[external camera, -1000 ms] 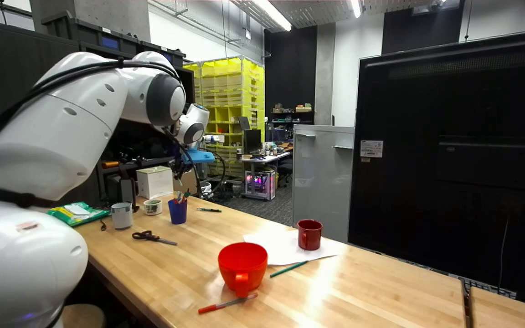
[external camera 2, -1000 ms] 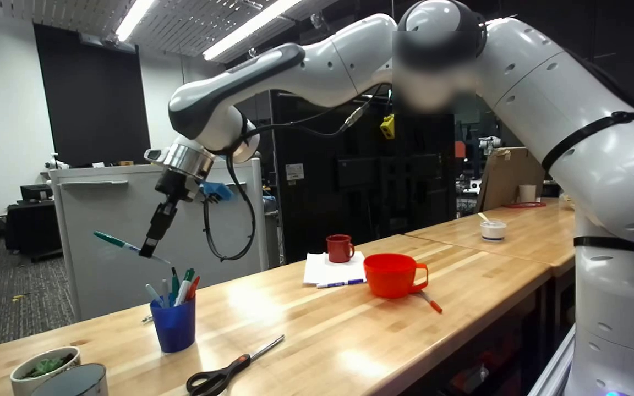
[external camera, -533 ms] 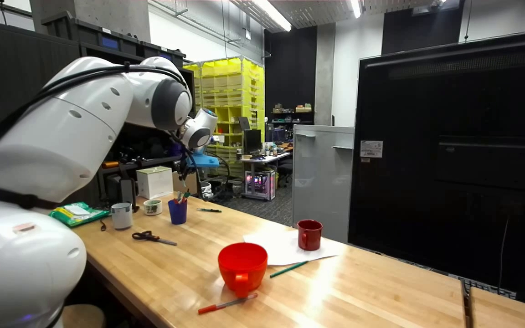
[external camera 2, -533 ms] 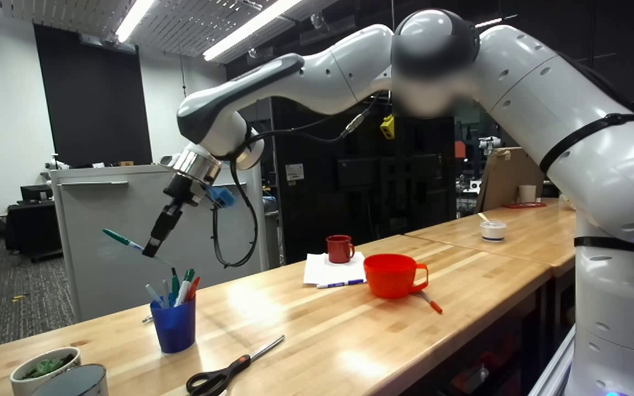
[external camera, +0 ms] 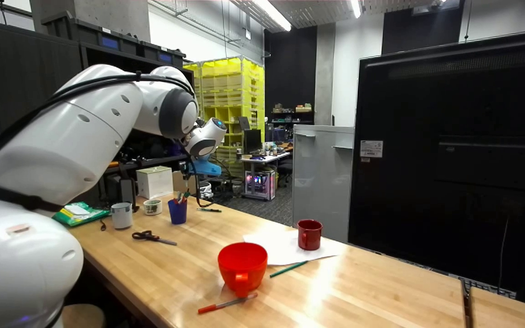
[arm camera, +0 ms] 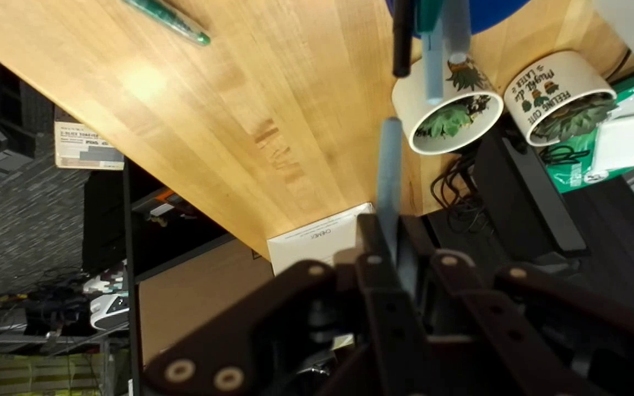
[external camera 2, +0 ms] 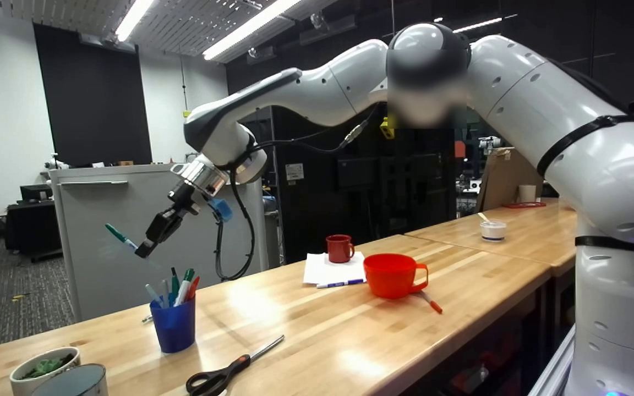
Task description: Put the pen inside cup
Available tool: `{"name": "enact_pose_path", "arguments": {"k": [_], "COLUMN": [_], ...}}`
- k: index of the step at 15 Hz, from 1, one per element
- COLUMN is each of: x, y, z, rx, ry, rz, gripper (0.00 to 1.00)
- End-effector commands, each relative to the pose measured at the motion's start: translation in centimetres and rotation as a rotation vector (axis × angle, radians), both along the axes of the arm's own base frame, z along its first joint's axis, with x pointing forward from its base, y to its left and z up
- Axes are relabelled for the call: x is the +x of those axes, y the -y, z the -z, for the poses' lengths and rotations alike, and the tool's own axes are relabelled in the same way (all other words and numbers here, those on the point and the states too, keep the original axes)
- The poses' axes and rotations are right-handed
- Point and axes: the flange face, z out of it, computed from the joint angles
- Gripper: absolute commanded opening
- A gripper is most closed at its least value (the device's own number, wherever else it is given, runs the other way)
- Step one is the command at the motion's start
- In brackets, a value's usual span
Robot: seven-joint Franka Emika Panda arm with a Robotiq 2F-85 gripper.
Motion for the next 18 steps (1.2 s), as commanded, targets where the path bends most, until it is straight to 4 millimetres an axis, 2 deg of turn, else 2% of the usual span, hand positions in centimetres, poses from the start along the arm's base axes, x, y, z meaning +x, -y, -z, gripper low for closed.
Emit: {"name": "enact_pose_path", "arguments": {"k": [1,5,10,18], "x": [-0.2,-1.2,-4.1,-8.1], "y": [-0.1,-0.3,-0.1,3.7], "z": [1.1,0.8,0.7,2.2], "rx": [0.084,0.122,0.106,0.05], "ry": [-0.002,0.009,0.004,0.01], "rz": [0.039,0.063,0.134,0.31], "gripper": [0.03,0.03,0.03,0.03]}}
